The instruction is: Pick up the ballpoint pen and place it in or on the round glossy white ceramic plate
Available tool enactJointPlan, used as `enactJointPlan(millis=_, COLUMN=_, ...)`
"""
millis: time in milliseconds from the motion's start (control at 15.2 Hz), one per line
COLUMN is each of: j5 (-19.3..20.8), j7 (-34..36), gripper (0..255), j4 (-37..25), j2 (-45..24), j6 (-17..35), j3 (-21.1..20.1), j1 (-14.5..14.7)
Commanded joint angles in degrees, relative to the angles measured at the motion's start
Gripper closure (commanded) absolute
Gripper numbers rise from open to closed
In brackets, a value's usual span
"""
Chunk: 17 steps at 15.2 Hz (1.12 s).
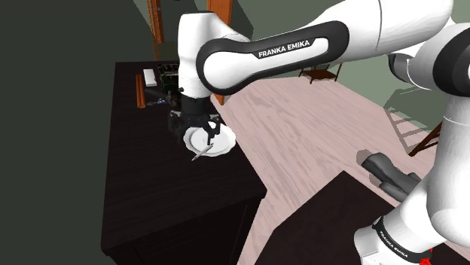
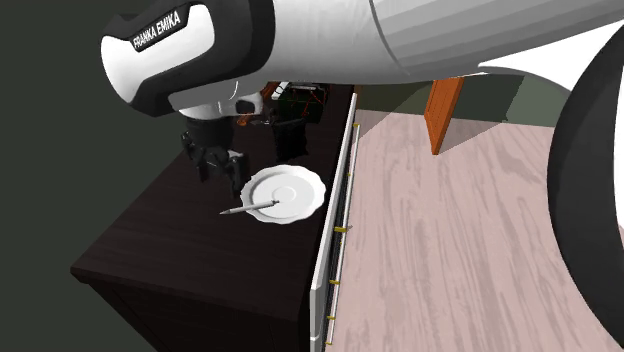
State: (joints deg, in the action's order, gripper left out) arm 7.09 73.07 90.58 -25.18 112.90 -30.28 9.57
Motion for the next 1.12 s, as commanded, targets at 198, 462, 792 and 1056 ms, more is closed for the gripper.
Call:
enactJointPlan(millis=198, j5=-6.8, j7=14.4, gripper=0, j4=8.1, j2=1.6, j6=9.4, j3=3.5, j1=-3.8)
enactJointPlan(millis=462, j5=-8.2, j7=17.8, gripper=0, j4=11.2, j2=1.5, j6=13.4, j3=4.5, j1=-4.4)
enactJointPlan(millis=792, j5=-7.3, j7=18.4, gripper=0, j4=12.2, j2=-0.9, j6=16.8, j3=4.9, j1=-3.5)
enactJointPlan(millis=1056, j5=-7.3, j7=18.4, gripper=0, j4=12.2, j2=-0.9, j6=16.8, j3=4.9, j1=-3.5)
